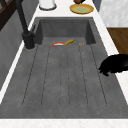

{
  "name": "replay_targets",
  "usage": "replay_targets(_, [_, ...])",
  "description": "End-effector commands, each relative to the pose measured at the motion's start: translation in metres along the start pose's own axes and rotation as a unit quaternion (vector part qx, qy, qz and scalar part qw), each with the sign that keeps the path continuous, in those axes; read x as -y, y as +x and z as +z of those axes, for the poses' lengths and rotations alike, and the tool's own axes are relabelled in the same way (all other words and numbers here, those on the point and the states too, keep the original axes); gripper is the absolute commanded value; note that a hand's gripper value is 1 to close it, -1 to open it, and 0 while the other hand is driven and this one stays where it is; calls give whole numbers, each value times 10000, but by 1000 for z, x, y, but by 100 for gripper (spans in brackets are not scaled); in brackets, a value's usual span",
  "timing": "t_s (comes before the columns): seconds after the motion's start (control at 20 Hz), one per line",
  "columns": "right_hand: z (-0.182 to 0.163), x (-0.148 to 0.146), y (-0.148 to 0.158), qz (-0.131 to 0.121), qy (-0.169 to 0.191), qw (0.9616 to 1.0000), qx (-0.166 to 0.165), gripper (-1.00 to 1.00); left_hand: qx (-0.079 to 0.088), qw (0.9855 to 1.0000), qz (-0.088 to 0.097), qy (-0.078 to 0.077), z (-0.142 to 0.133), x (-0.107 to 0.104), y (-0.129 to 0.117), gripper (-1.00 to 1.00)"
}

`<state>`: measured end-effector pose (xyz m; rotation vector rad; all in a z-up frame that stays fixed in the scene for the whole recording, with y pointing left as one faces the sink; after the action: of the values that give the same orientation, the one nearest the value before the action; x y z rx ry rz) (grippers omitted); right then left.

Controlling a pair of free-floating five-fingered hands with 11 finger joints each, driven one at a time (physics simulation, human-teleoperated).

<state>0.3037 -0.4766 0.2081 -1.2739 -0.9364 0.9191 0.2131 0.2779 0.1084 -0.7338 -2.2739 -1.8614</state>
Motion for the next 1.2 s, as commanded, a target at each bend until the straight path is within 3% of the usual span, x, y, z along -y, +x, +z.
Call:
replay_targets(0.0, [5,1,31,-82,-219,9997,17,100,0,10000,0,0,0,0,0,0])
replay_targets(1.15, [26,-26,222,-48,-272,9996,5,100,0,10000,0,0,0,0,0,0])
